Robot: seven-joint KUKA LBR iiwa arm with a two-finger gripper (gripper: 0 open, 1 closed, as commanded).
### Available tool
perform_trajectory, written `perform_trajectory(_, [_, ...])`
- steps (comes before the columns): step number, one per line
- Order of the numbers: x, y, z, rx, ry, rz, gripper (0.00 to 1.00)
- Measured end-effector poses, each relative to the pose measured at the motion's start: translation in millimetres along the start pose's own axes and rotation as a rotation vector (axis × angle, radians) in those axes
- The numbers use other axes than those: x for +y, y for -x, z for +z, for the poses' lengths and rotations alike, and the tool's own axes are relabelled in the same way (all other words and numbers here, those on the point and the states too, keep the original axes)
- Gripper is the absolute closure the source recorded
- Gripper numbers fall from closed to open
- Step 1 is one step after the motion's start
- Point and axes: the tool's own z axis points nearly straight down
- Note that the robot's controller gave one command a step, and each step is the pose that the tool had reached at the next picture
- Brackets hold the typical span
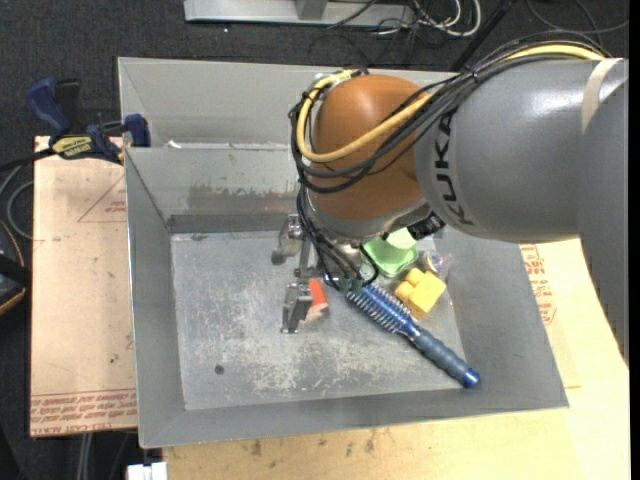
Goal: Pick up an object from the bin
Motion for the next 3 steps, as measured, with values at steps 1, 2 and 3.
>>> perform_trajectory(1, [-57, -22.6, 84, 0.002, -0.003, -0.051, 0.0])
perform_trajectory(2, [-135, -42.8, 115, -0.004, -0.002, -0.002, 0.0])
perform_trajectory(3, [-92, 17.9, 67, -0.008, 0.001, 0.048, 0.0])
